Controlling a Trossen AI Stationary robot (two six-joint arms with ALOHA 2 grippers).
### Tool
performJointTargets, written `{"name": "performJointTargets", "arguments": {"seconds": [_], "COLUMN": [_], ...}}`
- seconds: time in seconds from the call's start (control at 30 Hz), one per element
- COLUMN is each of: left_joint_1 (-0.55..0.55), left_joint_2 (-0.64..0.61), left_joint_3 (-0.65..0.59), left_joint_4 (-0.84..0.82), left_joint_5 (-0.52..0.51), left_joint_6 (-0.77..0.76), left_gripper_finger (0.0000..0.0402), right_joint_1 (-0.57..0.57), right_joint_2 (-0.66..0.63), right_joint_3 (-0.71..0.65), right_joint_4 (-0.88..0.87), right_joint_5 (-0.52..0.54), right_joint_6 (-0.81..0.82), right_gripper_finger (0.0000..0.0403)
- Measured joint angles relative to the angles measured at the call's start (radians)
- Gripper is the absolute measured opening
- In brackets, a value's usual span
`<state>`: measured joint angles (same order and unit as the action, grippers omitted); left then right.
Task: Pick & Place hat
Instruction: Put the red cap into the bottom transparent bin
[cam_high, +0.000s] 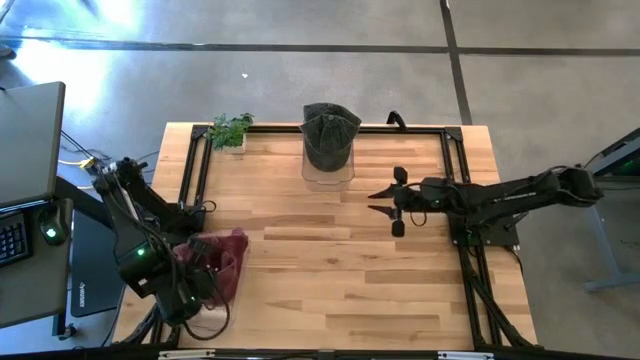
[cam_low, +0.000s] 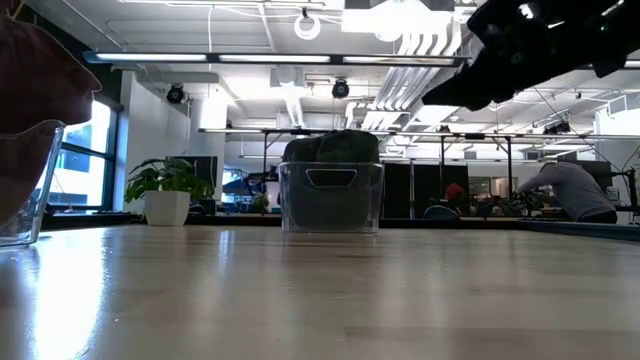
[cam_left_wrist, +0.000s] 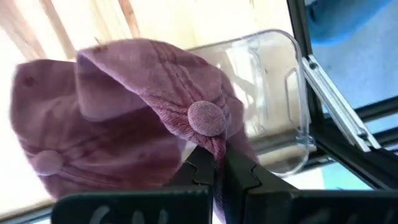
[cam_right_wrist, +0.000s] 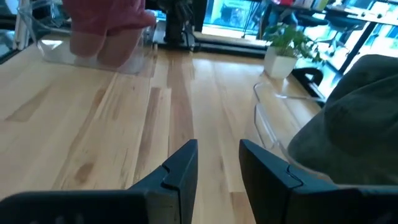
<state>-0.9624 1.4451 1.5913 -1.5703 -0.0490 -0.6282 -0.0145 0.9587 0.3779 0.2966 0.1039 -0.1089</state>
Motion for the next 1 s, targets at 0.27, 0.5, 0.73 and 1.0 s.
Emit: {"name": "performJointTargets", "arguments": {"seconds": [0.27, 0.5, 0.73, 1.0], "left_joint_1": [0.0, 0.0, -0.001, -0.001], "left_joint_2": [0.063, 0.105, 0.102, 0.102], "left_joint_3": [0.05, 0.132, 0.028, -0.127], "left_joint_4": [-0.002, 0.0, 0.0, -0.002], "left_joint_5": [0.107, -0.079, -0.139, -0.238], "left_joint_6": [-0.057, 0.057, 0.104, 0.125], "left_gripper_finger": [0.0, 0.0, 0.0, 0.0], "right_joint_1": [-0.012, -0.012, -0.012, -0.012], "right_joint_2": [0.041, 0.041, 0.041, 0.041], "right_joint_3": [0.0, 0.0, 0.0, 0.0], "right_joint_4": [0.047, 0.079, 0.079, 0.078], "right_joint_5": [-0.017, -0.037, -0.062, -0.07], "right_joint_6": [0.001, -0.003, -0.001, 0.0], "right_gripper_finger": [0.0114, 0.0114, 0.0114, 0.0114]}}
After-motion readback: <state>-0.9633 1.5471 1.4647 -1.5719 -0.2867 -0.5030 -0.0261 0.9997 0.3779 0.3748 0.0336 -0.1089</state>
